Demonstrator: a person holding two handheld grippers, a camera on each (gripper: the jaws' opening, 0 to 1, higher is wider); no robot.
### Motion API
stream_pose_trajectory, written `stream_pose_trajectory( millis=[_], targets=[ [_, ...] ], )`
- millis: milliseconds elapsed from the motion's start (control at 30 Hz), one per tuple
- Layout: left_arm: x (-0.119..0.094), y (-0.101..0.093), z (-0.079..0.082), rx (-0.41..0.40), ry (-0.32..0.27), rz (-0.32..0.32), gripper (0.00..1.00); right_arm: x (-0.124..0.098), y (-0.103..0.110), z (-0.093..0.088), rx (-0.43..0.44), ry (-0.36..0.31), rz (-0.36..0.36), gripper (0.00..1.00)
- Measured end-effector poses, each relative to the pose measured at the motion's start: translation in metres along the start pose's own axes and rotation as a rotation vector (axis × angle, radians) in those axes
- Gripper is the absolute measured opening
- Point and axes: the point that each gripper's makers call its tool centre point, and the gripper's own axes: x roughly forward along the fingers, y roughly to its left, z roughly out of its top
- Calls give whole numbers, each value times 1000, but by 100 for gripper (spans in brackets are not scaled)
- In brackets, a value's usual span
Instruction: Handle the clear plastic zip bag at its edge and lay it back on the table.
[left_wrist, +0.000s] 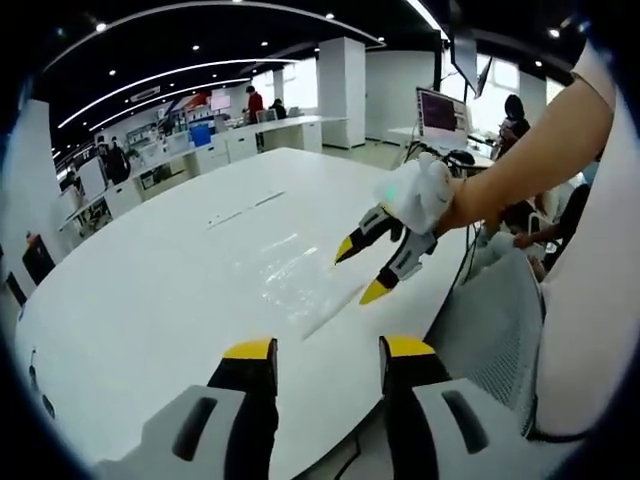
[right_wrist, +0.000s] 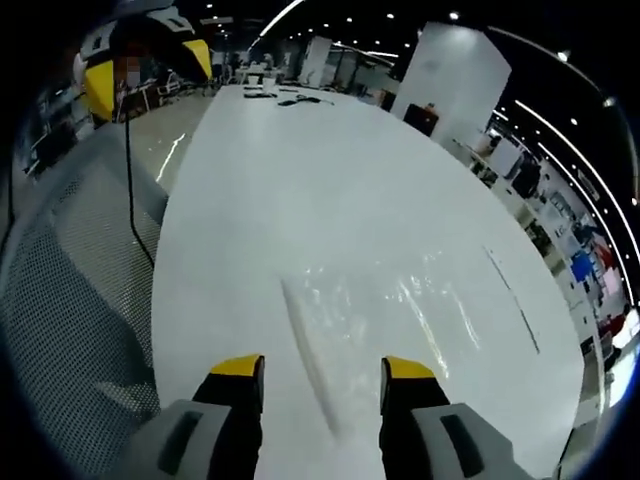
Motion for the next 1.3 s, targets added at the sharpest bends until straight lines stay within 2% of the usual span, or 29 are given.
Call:
stream_pose_trajectory(
  millis=[433,533,833,1067,1300],
  targets=[
    [3,5,-17,-39,5,-1,48,-19,5,-3,142,-56,-27,56],
    [4,5,-21,-51,3,-1,49,-25,6,0,208,-91,-29,58],
    [7,6,-33,-70,8,-11,52,-35,6,-8,270,-111,-50,62],
    [10,6,-41,-94,11,-9,59,-42,10,-8,339,-154,-61,67],
    [11,5,-49,-103,17,-9,60,-49,15,-6,400,-189,-76,70]
  ],
)
